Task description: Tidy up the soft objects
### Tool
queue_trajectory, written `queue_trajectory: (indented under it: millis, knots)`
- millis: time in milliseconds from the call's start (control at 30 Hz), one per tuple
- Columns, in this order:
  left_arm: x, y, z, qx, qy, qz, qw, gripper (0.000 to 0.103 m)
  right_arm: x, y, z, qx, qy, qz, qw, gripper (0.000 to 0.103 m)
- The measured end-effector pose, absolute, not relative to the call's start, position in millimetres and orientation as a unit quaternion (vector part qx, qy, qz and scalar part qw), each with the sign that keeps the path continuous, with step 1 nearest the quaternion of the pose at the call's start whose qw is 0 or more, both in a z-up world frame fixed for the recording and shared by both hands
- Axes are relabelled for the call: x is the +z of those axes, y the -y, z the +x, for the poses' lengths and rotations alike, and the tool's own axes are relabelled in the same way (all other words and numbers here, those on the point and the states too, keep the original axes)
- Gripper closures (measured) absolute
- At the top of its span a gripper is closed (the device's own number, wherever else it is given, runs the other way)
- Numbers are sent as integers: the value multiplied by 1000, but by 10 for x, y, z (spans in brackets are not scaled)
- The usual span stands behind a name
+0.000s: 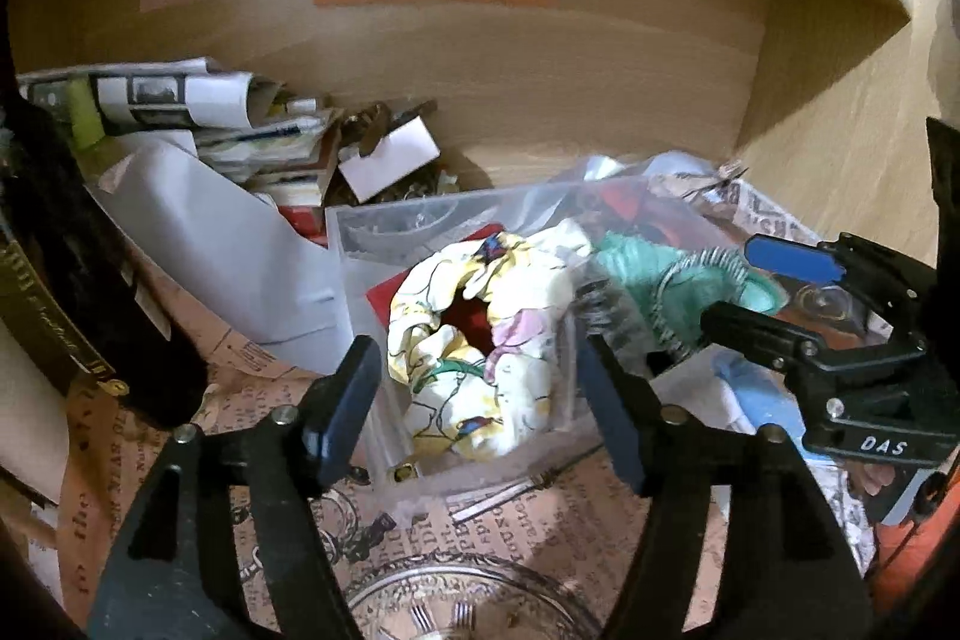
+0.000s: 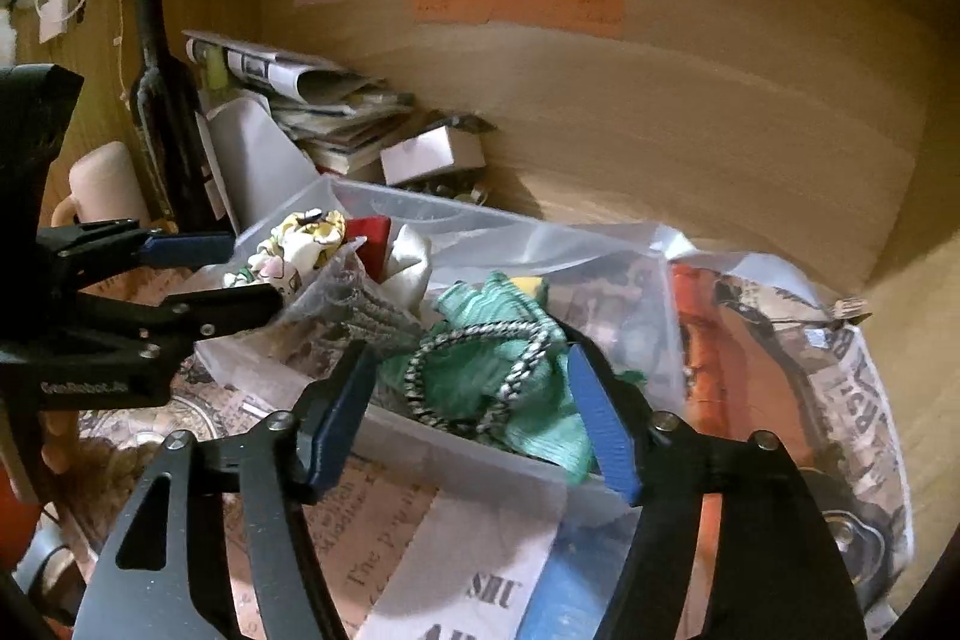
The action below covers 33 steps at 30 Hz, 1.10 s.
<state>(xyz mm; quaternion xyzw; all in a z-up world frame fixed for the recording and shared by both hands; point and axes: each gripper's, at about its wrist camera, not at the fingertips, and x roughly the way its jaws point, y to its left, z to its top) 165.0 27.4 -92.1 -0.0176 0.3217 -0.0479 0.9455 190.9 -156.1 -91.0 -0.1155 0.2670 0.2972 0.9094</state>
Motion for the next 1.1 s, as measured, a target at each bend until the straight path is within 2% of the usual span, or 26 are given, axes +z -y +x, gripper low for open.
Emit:
queue_trajectory:
  millis: [433,567,733,833,933,1000,1100]
  knots:
    - [-183,-151,1001,-46,-201,-18,978,33,-255,1865,1374,288,-161,-76,941,39]
    - [14,-134,778,-44,-162,-20,986,29,-87,1961,1205,289,-128,-54,947,38]
    - [190,-113,562,-44,-126,-20,991,24,47,2061,1043,291,-100,-33,951,30]
    - [236,-92,464,-42,-111,-19,993,19,102,2094,934,294,-87,-25,951,28]
    - [259,-76,392,-44,-101,-16,994,13,131,2111,851,295,-76,-20,952,19]
    - [266,-68,342,-41,-95,-16,994,5,141,2118,804,297,-73,-17,952,18]
    - [268,-53,288,-38,-90,-14,995,3,140,2125,764,299,-72,-12,952,12]
